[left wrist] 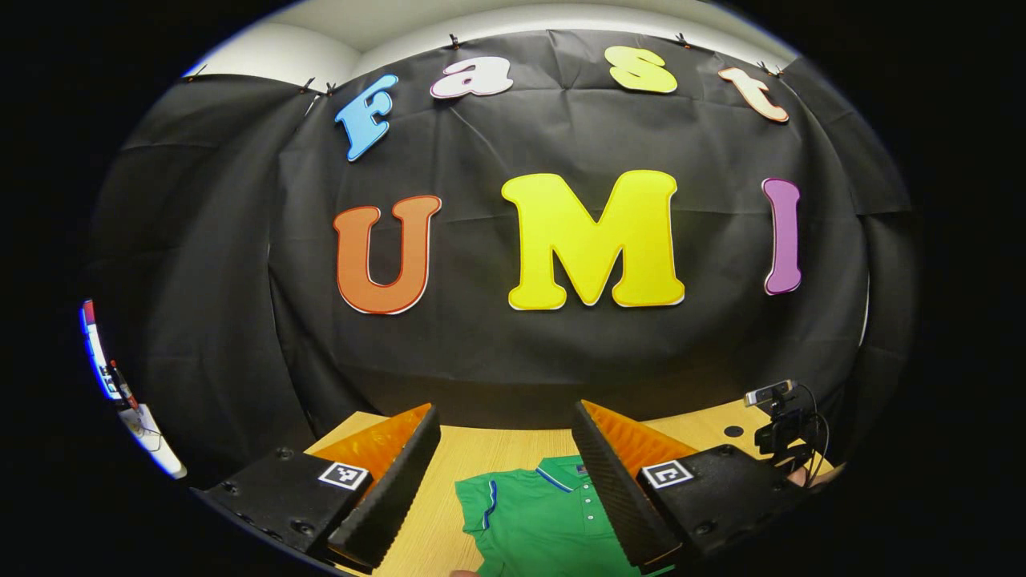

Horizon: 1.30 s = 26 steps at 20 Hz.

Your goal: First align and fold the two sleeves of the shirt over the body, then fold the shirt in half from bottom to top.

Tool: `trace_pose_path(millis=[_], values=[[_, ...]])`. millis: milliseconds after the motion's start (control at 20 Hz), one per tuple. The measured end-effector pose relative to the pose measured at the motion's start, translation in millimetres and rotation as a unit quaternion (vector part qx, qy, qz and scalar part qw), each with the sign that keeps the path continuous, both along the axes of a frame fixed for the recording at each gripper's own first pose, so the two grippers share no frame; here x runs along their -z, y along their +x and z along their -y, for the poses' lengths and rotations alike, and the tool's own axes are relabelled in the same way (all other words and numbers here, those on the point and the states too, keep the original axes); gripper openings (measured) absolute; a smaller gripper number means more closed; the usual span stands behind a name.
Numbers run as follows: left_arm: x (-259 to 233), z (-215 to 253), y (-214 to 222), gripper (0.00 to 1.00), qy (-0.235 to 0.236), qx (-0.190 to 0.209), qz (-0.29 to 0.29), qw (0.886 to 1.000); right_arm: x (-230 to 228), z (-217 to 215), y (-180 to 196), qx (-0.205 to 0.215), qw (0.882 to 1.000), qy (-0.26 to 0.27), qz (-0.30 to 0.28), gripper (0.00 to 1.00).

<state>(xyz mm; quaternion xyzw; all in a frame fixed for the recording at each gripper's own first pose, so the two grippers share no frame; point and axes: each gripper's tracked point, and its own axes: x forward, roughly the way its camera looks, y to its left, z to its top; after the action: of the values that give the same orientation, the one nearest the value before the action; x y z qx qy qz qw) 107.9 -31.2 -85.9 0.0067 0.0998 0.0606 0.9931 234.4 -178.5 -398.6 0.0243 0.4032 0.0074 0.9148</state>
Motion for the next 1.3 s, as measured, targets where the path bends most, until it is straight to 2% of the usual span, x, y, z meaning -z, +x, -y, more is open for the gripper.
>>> trace_pose_path(millis=[200, 500, 900, 1100, 1150, 1250, 1300], values=[[-1.0, -7.3, -6.9, 1.00, -0.011, -0.009, 0.003, 1.000, -40.2, -19.1, 7.5, 0.009, 1.000, 0.016, 0.022, 0.00], [-2.7, -30.2, -24.5, 1.00, -0.022, -0.026, 0.005, 0.999, -70.9, -78.1, 11.3, 0.008, 0.999, 0.038, 0.024, 0.00], [-2.3, -77.3, -52.6, 1.00, -0.007, -0.064, -0.006, 0.998, -46.0, -149.7, 17.6, -0.003, 0.999, 0.033, -0.003, 0.00], [-3.0, -92.6, -62.9, 1.00, -0.004, -0.075, -0.009, 0.997, -35.3, -165.6, 18.1, 0.005, 0.999, 0.031, -0.014, 0.00], [-2.5, -95.3, -63.5, 1.00, -0.004, -0.076, -0.009, 0.997, -33.8, -170.0, 19.4, 0.005, 0.999, 0.034, -0.013, 0.02], [-2.6, -96.2, -64.7, 1.00, -0.007, -0.075, -0.008, 0.997, -42.8, -174.6, 17.9, 0.003, 0.999, 0.040, -0.004, 0.14], [-2.0, -95.8, -63.6, 1.00, -0.009, -0.073, -0.009, 0.997, -47.0, -175.3, 15.5, 0.000, 0.999, 0.039, -0.001, 0.34]])
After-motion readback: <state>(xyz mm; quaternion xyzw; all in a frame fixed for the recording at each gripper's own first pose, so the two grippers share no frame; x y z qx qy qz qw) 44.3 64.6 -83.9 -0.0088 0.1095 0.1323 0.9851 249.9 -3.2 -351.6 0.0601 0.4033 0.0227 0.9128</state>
